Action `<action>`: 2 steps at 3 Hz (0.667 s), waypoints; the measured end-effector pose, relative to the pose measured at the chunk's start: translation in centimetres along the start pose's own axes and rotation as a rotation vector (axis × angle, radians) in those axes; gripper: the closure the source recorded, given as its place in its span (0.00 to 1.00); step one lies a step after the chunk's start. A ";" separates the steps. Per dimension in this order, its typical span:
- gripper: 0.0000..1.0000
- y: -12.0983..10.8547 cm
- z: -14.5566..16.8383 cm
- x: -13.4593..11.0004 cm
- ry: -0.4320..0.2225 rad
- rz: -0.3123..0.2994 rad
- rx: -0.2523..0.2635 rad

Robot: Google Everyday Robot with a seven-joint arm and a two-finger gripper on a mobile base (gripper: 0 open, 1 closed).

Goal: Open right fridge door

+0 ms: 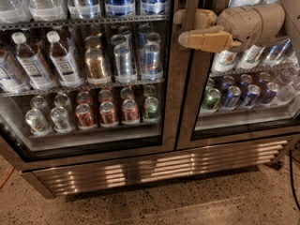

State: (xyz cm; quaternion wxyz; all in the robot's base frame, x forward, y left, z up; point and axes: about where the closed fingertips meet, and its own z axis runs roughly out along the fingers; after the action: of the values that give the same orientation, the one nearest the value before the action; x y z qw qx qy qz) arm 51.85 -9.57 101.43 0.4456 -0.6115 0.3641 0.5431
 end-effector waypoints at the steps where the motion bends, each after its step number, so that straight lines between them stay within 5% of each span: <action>1: 1.00 -0.2 0.3 0.0 -0.001 0.000 -0.001; 2: 1.00 -0.2 0.3 0.0 -0.001 0.000 -0.001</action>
Offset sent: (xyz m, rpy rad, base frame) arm -0.0817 0.0749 -0.0309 0.0402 0.0143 0.2974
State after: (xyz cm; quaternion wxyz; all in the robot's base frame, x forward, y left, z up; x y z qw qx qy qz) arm 51.91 -9.19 101.42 0.4455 -0.6114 0.3635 0.5437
